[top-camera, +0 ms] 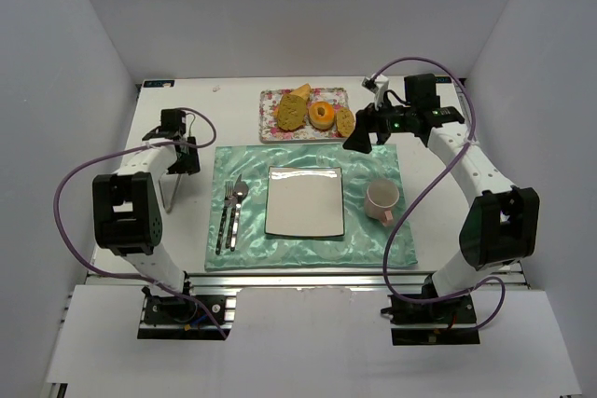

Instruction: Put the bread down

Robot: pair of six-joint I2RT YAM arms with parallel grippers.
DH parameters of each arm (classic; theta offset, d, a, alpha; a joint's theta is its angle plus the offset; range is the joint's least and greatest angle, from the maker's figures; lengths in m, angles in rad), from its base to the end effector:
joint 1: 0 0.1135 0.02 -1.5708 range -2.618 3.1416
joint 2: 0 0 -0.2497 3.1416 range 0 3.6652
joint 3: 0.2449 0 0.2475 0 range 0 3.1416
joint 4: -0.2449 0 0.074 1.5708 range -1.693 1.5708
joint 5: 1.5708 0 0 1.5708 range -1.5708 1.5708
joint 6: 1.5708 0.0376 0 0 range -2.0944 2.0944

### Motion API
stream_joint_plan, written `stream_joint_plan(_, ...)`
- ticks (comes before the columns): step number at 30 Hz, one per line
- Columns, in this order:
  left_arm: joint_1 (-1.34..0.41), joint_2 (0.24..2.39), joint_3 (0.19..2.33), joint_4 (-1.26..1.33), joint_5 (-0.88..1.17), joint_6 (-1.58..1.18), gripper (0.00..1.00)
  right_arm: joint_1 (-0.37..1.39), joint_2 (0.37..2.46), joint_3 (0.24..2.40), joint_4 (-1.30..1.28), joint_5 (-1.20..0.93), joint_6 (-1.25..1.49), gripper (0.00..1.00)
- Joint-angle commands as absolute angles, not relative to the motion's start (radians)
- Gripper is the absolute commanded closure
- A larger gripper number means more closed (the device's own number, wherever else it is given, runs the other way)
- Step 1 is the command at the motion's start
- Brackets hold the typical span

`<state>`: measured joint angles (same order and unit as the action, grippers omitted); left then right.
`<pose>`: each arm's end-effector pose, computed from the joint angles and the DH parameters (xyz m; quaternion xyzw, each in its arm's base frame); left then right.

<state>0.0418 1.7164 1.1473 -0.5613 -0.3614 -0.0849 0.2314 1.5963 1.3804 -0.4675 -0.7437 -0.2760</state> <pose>0.3365 0.0274 0.1830 -0.0999 0.9556 0.1707 0.2186 0.3374 0.1056 0.3061 -0.3622 0.7754 0.3192 0.4072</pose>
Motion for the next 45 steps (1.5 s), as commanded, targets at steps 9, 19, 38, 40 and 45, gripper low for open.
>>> stream_joint_plan(9,0.107,1.701,1.120,-0.542,-0.278,0.044,0.08,0.229,1.634,1.451,-0.454,-0.762,-0.270,0.11)
stream_joint_plan(19,0.156,1.746,1.115,-0.489,-0.203,0.055,0.08,0.229,1.652,1.497,-0.477,-0.764,-0.284,0.11)
stream_joint_plan(38,0.216,1.827,1.103,-0.397,-0.011,0.038,0.11,0.229,1.641,1.522,-0.503,-0.759,-0.292,0.11)
stream_joint_plan(40,0.216,1.825,1.089,-0.379,-0.012,0.026,0.15,0.229,1.640,1.522,-0.502,-0.758,-0.290,0.11)
stream_joint_plan(45,0.216,1.825,1.086,-0.376,-0.061,0.011,0.47,0.229,1.629,1.517,-0.500,-0.758,-0.290,0.11)
